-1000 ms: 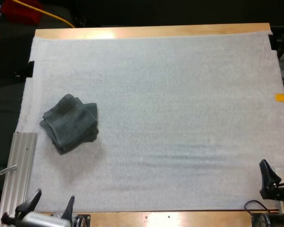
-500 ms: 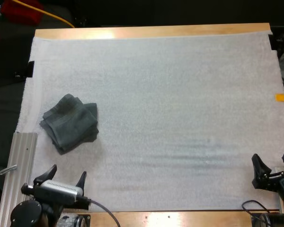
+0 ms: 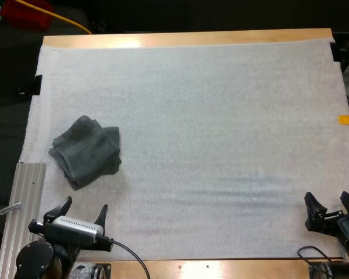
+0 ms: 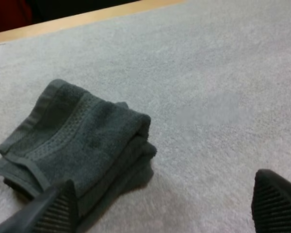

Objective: Pick towel from pile, fold and stack

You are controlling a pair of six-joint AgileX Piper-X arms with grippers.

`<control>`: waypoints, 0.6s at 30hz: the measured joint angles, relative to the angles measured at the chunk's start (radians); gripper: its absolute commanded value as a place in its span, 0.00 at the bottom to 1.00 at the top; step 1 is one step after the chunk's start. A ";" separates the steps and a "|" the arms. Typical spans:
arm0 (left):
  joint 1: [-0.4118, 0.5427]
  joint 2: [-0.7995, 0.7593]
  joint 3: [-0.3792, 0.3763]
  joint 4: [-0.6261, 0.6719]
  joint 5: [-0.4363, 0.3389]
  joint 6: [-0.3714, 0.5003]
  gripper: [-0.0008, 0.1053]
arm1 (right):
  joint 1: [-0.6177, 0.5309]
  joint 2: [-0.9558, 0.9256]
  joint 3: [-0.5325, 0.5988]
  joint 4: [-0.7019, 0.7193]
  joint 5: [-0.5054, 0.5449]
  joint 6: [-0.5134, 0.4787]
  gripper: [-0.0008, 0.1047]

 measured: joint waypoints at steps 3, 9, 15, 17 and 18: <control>0.000 0.000 0.015 -0.030 0.000 0.000 0.68 | 0.000 0.000 0.000 0.024 0.011 -0.001 0.77; 0.000 0.000 0.030 -0.056 0.000 -0.007 0.68 | 0.000 0.000 0.000 0.026 0.017 -0.001 0.77; 0.000 0.000 0.030 -0.056 0.000 -0.012 0.68 | 0.000 0.000 0.000 0.030 0.017 -0.001 0.77; 0.000 0.000 0.030 -0.056 0.000 -0.017 0.68 | 0.000 0.000 0.000 0.030 0.017 -0.001 0.77; 0.000 0.000 0.030 -0.056 0.000 -0.016 0.68 | 0.000 0.000 0.000 0.030 0.017 -0.001 0.77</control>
